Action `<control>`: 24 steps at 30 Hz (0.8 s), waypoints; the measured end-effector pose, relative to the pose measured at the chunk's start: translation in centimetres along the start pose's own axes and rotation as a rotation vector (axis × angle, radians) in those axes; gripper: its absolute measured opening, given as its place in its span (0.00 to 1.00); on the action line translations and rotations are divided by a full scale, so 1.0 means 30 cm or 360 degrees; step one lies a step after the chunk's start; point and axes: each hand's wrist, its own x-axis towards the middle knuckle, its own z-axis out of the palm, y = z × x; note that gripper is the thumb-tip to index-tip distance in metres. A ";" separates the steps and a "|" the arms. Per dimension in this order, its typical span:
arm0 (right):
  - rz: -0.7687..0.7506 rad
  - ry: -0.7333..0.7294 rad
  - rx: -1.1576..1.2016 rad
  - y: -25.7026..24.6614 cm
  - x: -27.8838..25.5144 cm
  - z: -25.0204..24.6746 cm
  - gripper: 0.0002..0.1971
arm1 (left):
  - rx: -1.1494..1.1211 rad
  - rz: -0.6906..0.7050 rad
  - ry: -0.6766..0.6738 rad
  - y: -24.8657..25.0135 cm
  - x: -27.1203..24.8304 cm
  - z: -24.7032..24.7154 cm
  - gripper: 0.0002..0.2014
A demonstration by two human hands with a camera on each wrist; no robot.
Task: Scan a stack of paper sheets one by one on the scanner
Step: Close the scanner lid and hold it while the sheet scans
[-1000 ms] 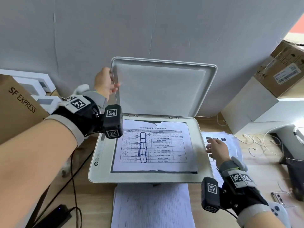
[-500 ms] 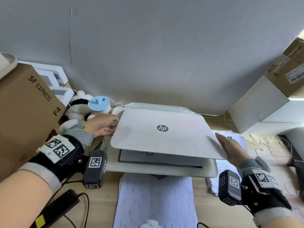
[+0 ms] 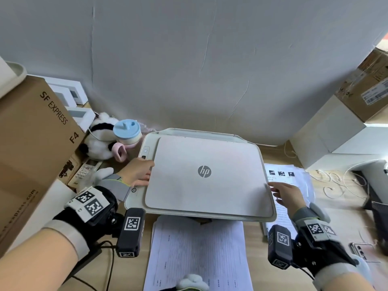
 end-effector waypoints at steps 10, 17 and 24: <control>0.0105 0.0058 -0.0042 0.091 0.039 0.034 0.12 | 0.0186 0.0162 0.0413 -0.087 0.121 -0.109 0.15; 0.0126 0.0045 -0.0124 0.106 0.017 0.055 0.17 | 0.0160 0.0131 0.0352 -0.200 0.247 -0.147 0.05; 0.0157 0.0027 -0.0056 0.106 0.014 0.047 0.15 | 0.0064 0.0098 0.0411 -0.199 0.259 -0.141 0.11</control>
